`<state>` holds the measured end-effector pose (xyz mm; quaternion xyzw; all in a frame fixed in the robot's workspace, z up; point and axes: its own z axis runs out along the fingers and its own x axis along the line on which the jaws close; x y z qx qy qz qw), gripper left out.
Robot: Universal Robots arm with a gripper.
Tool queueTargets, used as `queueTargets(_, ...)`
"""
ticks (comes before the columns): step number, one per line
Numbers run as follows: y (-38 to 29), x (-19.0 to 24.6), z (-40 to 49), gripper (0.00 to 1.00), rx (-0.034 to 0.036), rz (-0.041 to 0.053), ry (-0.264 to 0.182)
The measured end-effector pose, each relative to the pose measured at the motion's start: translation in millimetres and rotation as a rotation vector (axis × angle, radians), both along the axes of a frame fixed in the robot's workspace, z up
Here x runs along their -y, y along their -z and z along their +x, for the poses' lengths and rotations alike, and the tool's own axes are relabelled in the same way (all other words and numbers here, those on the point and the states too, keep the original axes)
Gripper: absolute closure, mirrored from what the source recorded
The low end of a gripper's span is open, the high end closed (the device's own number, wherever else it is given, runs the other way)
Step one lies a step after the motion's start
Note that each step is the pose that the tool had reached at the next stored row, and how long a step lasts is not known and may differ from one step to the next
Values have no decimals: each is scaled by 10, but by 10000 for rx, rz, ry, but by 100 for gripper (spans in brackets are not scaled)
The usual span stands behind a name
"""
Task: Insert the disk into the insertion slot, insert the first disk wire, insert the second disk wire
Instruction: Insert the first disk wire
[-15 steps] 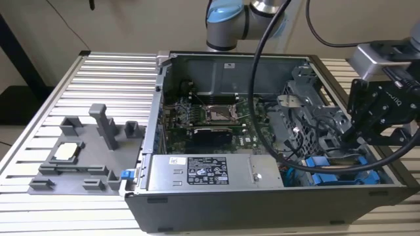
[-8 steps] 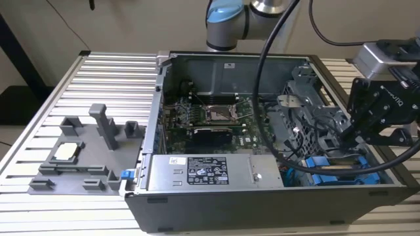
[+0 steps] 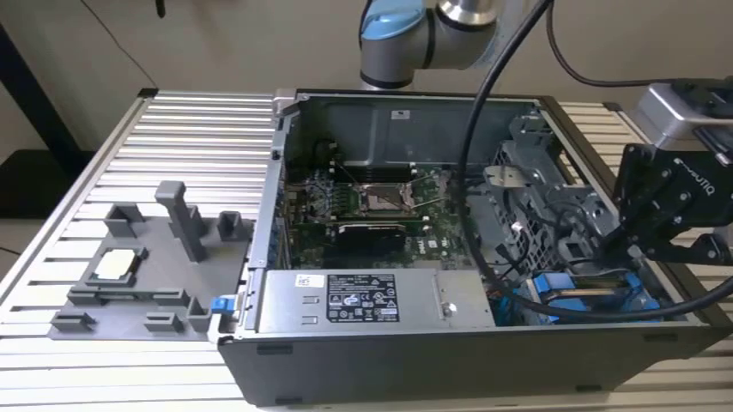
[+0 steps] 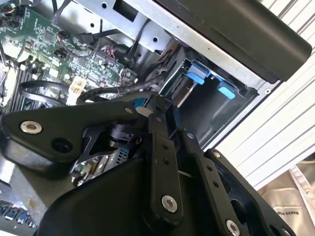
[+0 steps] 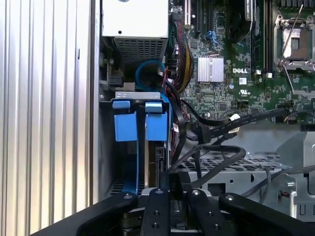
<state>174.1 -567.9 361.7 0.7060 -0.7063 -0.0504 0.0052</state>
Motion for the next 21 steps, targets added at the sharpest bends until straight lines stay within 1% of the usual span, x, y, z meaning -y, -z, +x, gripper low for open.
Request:
queueTargets(2, 19, 27, 15, 81, -19, 1, 2)
queueTargets(5, 42, 44, 37, 81, -60, 0, 13)
queueTargets(11, 85, 49, 104, 81, -225, 2, 20)
queueTargets(17, 121, 48, 128, 81, -327, 38, 89)
queueTargets(21, 138, 49, 153, 81, -354, 44, 106)
